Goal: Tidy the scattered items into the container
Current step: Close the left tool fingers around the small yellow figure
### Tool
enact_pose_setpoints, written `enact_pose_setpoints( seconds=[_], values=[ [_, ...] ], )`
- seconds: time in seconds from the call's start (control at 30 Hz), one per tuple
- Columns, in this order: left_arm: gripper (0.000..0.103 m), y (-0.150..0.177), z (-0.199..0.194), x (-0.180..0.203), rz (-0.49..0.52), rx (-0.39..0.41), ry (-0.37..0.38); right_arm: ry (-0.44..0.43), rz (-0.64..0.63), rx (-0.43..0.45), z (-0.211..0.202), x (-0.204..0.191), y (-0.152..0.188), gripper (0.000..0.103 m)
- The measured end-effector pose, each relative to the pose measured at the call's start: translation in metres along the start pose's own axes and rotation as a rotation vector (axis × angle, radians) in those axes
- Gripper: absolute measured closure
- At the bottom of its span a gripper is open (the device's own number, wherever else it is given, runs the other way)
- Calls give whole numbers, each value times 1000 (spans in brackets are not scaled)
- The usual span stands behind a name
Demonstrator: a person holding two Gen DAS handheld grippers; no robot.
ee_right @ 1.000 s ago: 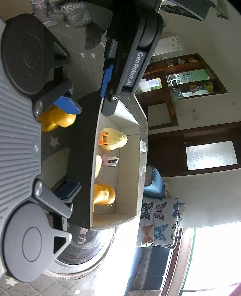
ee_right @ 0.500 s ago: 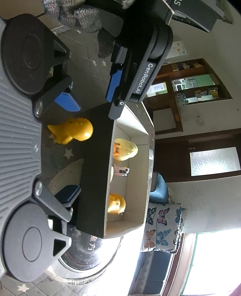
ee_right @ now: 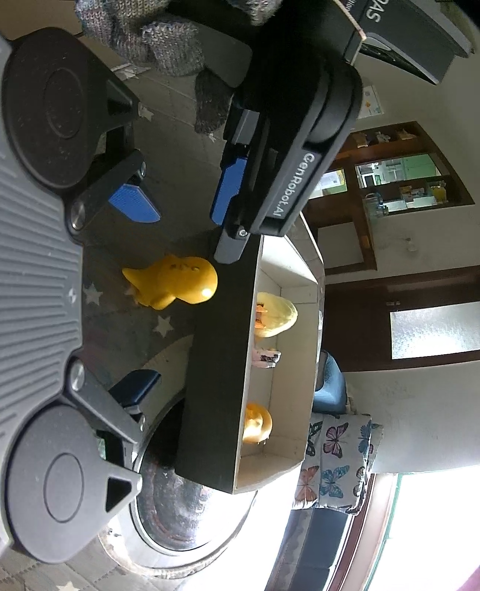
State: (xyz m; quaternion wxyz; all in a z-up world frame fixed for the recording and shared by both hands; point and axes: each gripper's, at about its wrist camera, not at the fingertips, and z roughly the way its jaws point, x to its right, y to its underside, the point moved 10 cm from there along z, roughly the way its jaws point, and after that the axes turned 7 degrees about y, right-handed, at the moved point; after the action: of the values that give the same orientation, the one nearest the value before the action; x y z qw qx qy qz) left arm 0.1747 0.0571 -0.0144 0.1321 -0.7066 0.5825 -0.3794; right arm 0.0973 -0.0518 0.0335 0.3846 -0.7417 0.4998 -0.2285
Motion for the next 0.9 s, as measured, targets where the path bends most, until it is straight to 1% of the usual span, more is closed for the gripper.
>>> enact_pose_setpoints(
  seconds=[0.3, 0.43, 0.9],
  values=[
    [67, 13, 2, -2, -2, -16, -13, 4, -3, -3, 1, -8, 11, 14],
    [67, 17, 2, -3, -4, -19, -16, 6, -4, -4, 1, -10, 15, 11],
    [67, 18, 9, -4, -30, -32, 5, -5, -3, -30, 14, -12, 25, 10]
  ],
)
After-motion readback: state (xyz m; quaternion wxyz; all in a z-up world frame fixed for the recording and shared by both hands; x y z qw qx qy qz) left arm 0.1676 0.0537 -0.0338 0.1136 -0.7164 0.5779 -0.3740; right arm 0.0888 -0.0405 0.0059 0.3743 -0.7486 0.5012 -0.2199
